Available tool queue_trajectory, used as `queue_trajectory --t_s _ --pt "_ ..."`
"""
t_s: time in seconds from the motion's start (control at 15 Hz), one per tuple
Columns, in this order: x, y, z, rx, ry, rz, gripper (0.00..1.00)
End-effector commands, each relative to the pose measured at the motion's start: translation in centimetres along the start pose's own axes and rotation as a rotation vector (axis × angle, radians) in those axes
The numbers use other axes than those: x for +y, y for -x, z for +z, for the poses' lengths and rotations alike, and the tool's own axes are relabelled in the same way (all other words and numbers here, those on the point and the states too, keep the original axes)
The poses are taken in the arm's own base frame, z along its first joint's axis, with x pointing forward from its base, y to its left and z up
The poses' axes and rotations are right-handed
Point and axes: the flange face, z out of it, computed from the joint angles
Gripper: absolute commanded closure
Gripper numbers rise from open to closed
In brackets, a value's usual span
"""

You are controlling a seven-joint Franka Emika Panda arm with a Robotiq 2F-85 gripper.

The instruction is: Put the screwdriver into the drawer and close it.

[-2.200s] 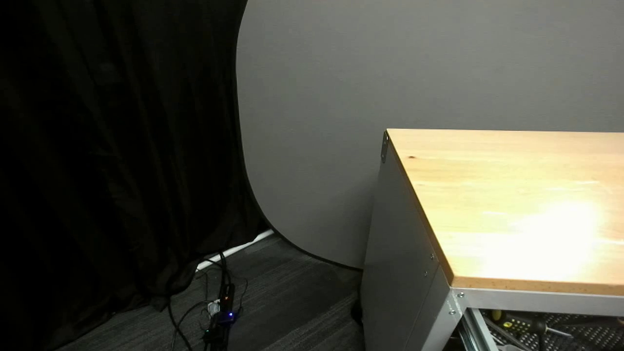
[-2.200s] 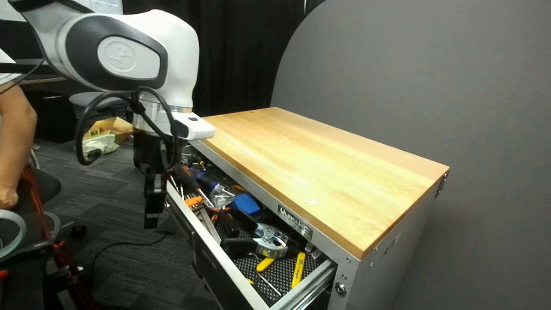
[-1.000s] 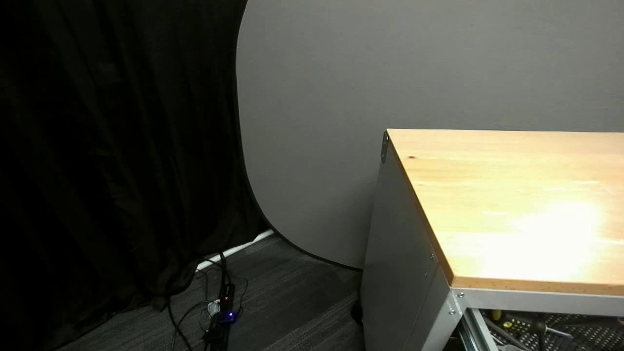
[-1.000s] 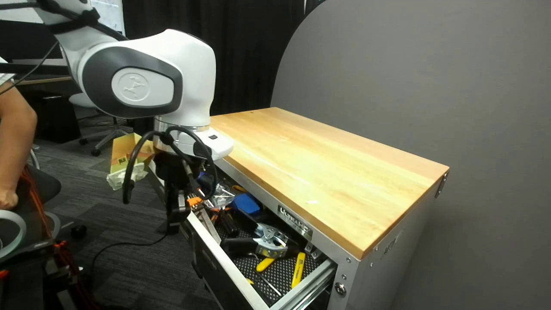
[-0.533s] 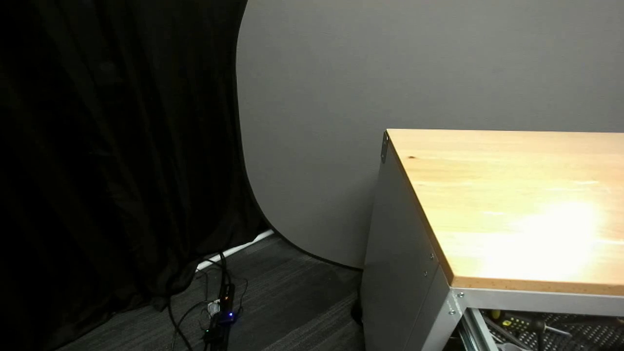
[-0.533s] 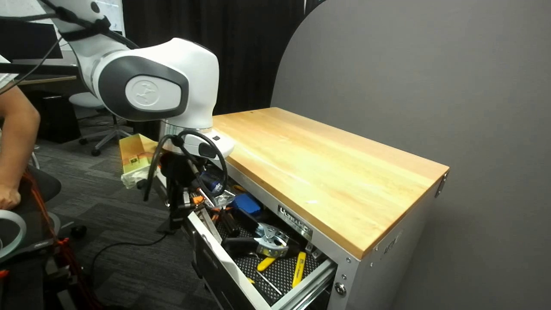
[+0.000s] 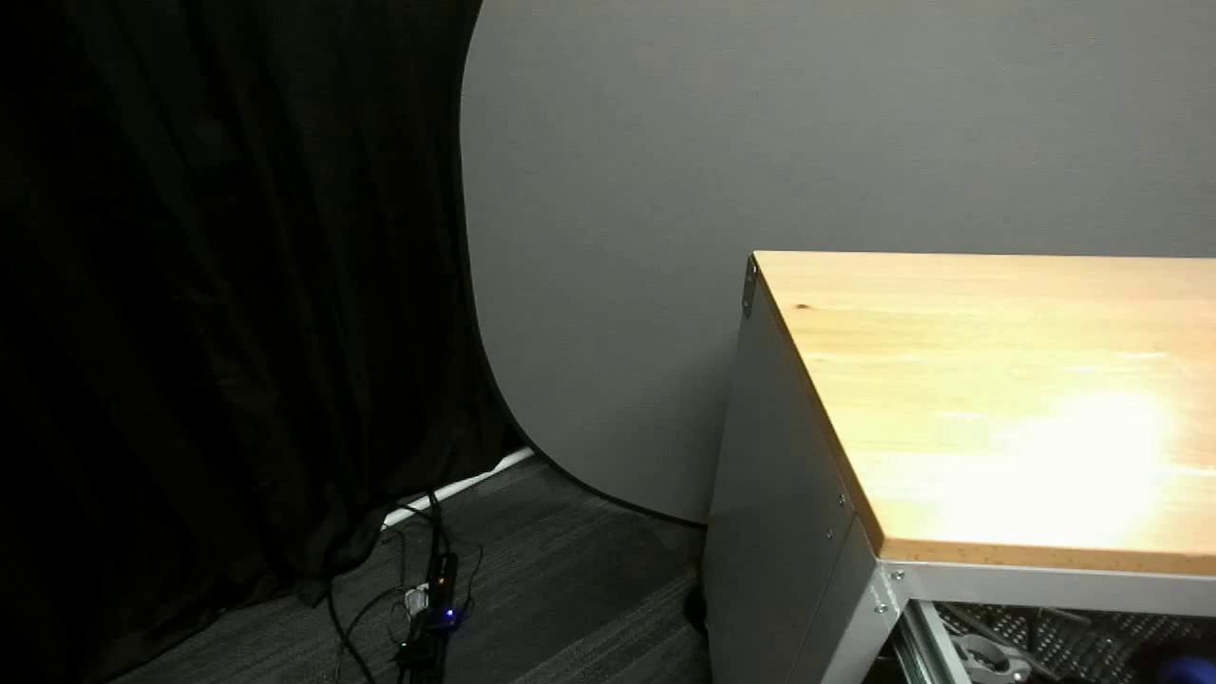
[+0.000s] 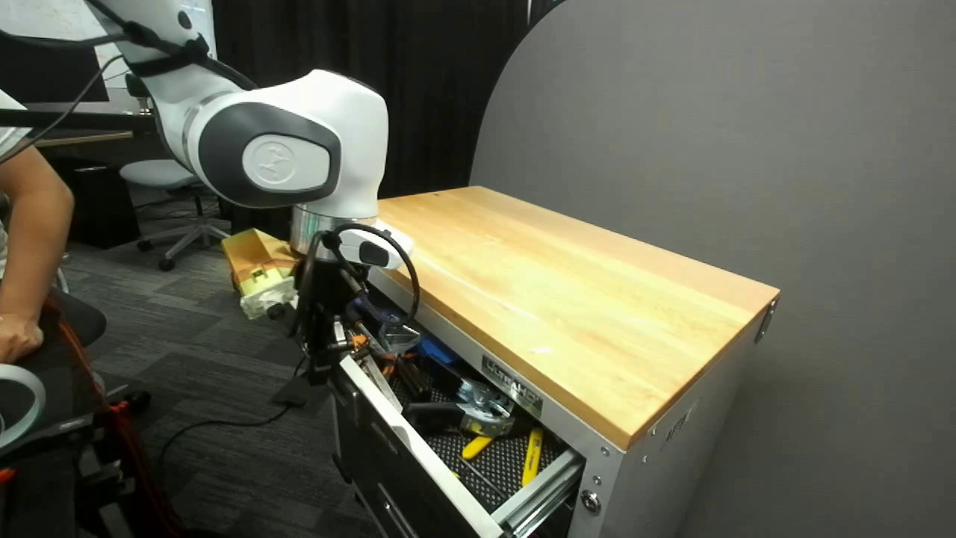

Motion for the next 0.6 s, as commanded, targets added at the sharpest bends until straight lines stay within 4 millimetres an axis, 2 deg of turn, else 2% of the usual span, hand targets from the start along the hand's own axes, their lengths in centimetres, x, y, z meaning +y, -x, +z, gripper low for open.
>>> queue_trajectory --t_s 0.0,0.53 --pt "-1.4 -2.5 0.2 0.034 -0.034 -0.039 1.00" --pt "-3.6 -5.2 0.8 0.075 -0.050 -0.099 1.00"
